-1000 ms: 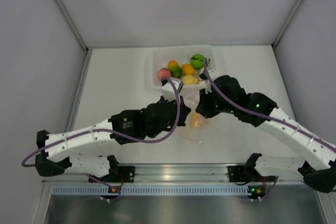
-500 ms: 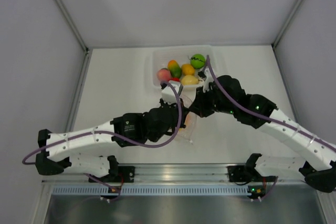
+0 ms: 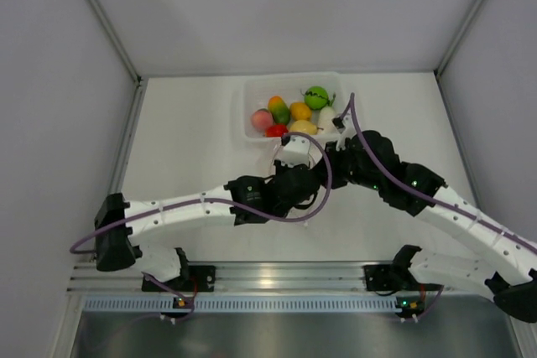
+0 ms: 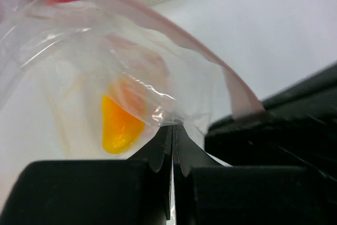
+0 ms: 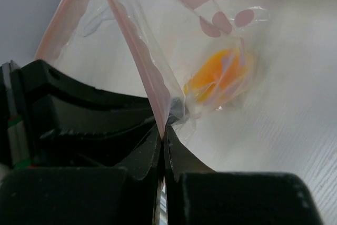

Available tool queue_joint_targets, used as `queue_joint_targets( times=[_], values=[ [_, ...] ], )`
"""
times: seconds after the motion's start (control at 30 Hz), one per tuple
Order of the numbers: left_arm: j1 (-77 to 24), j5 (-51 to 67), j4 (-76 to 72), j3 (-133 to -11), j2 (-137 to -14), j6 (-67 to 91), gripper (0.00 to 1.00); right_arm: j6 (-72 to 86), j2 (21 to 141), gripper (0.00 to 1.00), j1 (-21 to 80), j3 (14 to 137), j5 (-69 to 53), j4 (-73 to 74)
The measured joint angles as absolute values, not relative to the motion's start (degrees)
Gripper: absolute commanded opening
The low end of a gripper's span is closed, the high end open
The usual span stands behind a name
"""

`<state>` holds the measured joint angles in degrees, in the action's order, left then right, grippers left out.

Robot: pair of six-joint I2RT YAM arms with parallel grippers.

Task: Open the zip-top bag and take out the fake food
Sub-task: Pick up the fake fruit from the zipper food storage bag.

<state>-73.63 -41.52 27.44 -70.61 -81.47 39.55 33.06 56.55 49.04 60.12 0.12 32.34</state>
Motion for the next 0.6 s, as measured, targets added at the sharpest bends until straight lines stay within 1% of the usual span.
queue_joint_targets(
  times=[0.1,0.17,0.3,0.5,0.6],
  values=[
    [-71.4,-40.91,27.31,-70.61,-84.62,40.23,0.01,33.08,56.12,0.0,47.18,58.46,-1.08,32.12],
    [-70.08,-40.88,27.33,-70.61,-86.54,40.34,0.06,32.95,56.12,0.0,46.35,57.8,-1.43,32.23],
    [-68.95,-40.01,27.38,-70.61,-89.21,40.21,0.09,32.14,56.12,0.0,45.65,57.63,-1.61,32.64],
    [-66.19,-39.88,27.0,-69.56,-89.6,39.35,0.11,30.5,56.01,0.0,44.25,57.63,-1.08,33.91],
    [-64.75,-39.94,26.98,-67.7,-89.23,39.05,0.11,29.61,55.64,0.0,43.38,57.41,1.37,35.27]
  ],
)
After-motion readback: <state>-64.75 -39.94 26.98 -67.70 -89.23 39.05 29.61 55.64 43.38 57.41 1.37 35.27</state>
